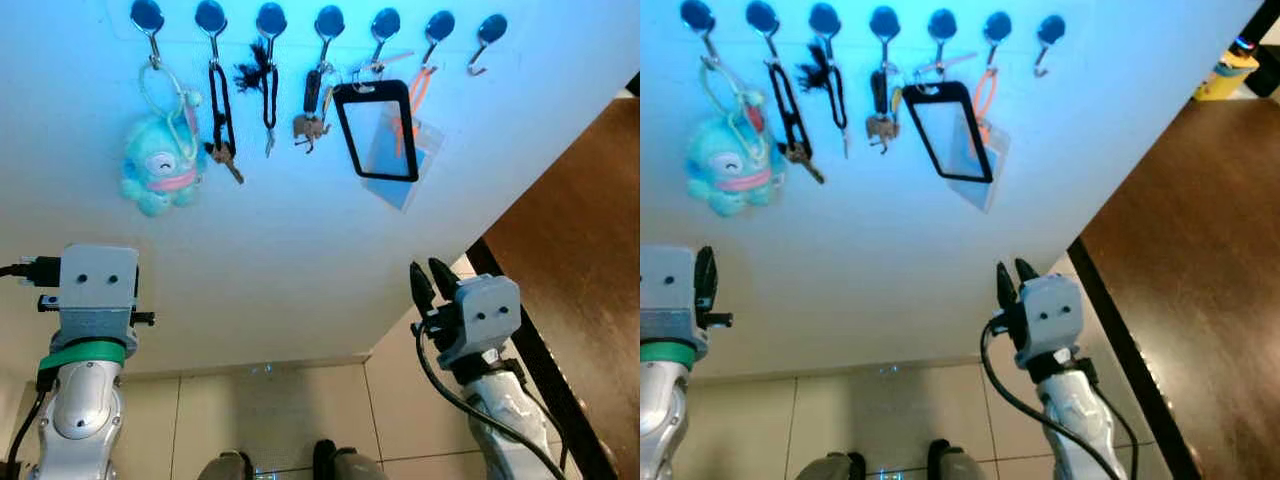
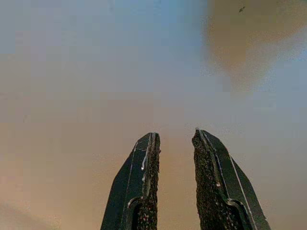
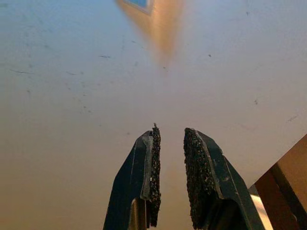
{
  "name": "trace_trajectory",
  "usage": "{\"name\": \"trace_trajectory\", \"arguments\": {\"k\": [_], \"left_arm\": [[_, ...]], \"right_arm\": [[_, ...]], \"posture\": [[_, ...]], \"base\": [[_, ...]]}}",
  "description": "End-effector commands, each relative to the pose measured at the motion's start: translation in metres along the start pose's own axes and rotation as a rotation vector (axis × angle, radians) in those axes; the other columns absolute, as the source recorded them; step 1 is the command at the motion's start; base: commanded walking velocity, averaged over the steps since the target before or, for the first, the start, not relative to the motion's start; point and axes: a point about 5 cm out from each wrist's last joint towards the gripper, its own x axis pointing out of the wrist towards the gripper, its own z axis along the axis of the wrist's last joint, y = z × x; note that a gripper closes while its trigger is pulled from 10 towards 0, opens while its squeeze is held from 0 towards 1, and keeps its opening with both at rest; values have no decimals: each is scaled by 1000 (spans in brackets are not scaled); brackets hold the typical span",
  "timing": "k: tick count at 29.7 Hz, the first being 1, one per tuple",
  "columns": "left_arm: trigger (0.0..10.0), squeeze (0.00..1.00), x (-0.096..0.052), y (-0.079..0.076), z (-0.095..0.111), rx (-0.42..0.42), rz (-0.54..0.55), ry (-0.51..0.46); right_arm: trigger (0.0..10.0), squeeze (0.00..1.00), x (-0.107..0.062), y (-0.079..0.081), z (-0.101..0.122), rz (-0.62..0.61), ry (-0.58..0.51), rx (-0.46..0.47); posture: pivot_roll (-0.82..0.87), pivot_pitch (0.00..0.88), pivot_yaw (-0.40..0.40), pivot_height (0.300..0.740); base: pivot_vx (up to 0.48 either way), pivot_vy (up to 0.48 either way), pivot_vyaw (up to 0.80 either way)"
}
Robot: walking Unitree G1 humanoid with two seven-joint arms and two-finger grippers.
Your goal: Hang keys on a hook
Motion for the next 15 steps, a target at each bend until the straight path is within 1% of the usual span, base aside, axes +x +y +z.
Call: {"name": "trace_trajectory", "arguments": {"k": [1, 15], "left_arm": [[10000, 0, -2, -1, -7, 15, 5, 20], [10000, 0, -2, -2, -10, 24, -12, 14]], "right_arm": [[10000, 0, -3, 2, -6, 1, 24, -2], [10000, 0, -4, 5, -9, -6, 21, 1]], "posture": [[51, 87, 15, 740], [50, 79, 27, 740]], "base": [[-364, 0, 0], [-366, 0, 0]]}}
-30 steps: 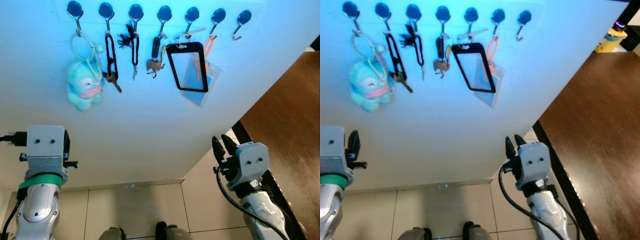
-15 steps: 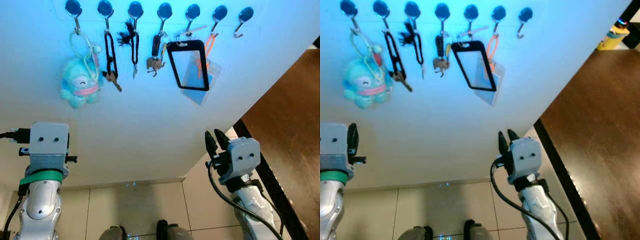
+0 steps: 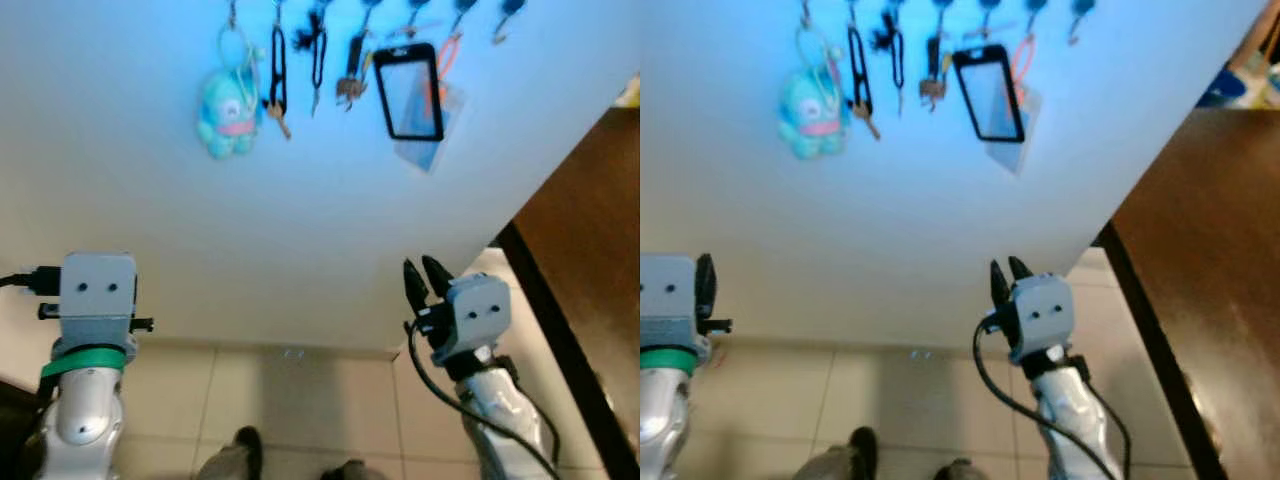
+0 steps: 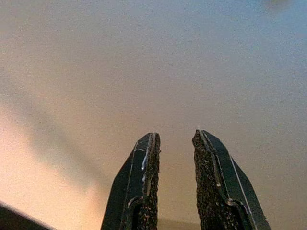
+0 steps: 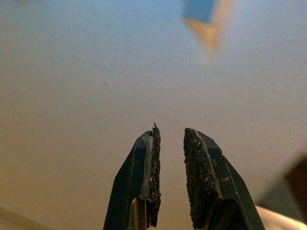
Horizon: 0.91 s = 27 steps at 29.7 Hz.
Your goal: Hang keys on a hook
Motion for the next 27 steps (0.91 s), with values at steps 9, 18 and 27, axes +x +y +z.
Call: {"name": "trace_trajectory", "arguments": {"k": [9, 18, 27], "left_arm": [[10000, 0, -1, -1, -7, 18, -9, 10], [10000, 0, -1, -3, -8, 21, -12, 0], [10000, 0, 5, -6, -11, 32, -48, -3]], "right_arm": [[10000, 0, -3, 4, -7, 9, 21, -1], [10000, 0, -1, 7, -9, 18, 11, -15], [10000, 0, 5, 8, -10, 2, 0, -19]], "posture": [[53, 64, 24, 740], [54, 56, 26, 740], [50, 48, 59, 740]], "base": [[-371, 0, 0], [-387, 0, 0], [-402, 0, 0]]}}
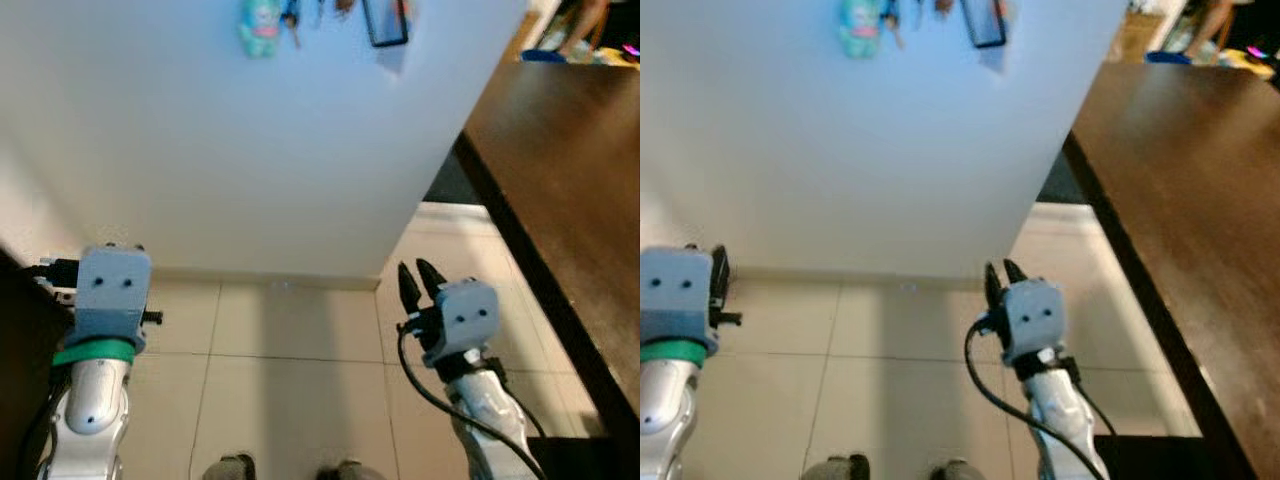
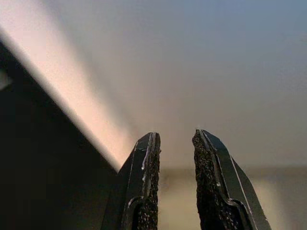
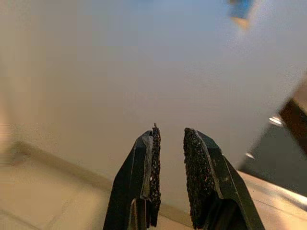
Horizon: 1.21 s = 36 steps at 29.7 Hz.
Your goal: Hang keys on a hook
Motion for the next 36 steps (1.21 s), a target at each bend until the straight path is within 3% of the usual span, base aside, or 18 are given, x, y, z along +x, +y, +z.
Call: {"name": "trace_trajectory", "arguments": {"k": [1, 18, 30, 36], "left_arm": [[10000, 0, 1, -2, -3, 2, -12, 5], [10000, 0, 13, -3, 4, 22, -30, -52], [10000, 0, 15, -16, -2, 26, -110, -12], [10000, 0, 15, -20, -4, 10, -155, 13]], "right_arm": [[10000, 0, -3, -2, -6, -10, 24, -11], [10000, 0, 10, 2, -5, -6, -7, -10], [10000, 0, 15, 4, -5, 35, -21, -37], [10000, 0, 14, 9, 3, 48, -72, -152]], "posture": [[43, 48, 64, 740], [32, 42, 73, 740], [52, 41, 44, 740], [53, 52, 46, 740]], "base": [[-401, 0, 0], [-364, 0, 0], [0, 0, 0], [0, 0, 0]]}}
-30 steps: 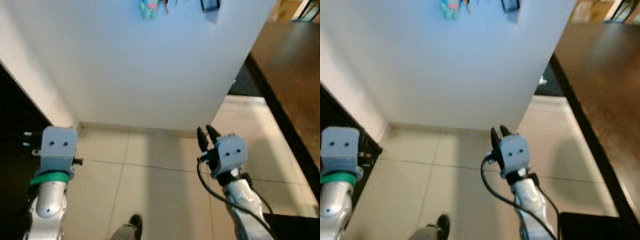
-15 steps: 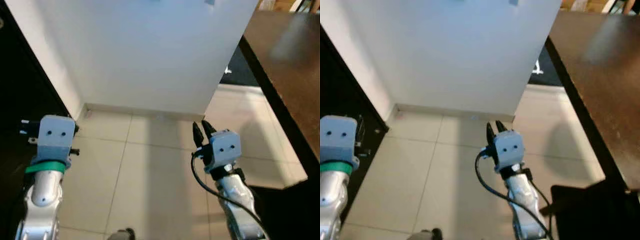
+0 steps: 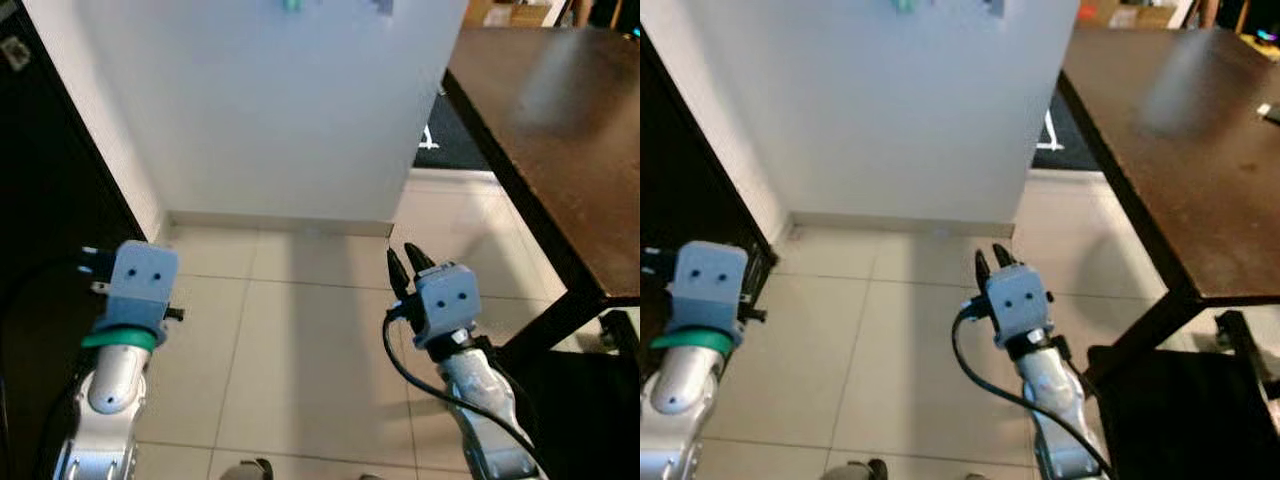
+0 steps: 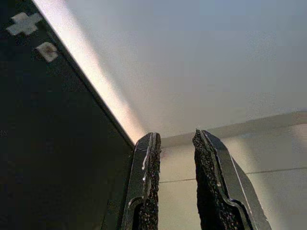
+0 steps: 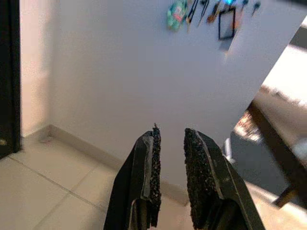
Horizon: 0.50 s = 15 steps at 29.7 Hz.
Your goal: Hang keys on a hook
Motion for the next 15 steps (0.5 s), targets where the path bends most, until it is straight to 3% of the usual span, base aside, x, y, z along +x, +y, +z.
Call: {"name": "trace_trajectory", "arguments": {"k": [1, 15], "left_arm": [[10000, 0, 0, -4, -4, 6, -30, 21], [10000, 0, 2, -5, -2, 22, -40, 4]], "right_arm": [[10000, 0, 0, 4, 2, 11, -15, -22], [10000, 0, 1, 6, 0, 22, -23, -15]], "posture": [[53, 52, 46, 740], [55, 56, 52, 740]], "base": [[0, 0, 0], [0, 0, 0]]}}
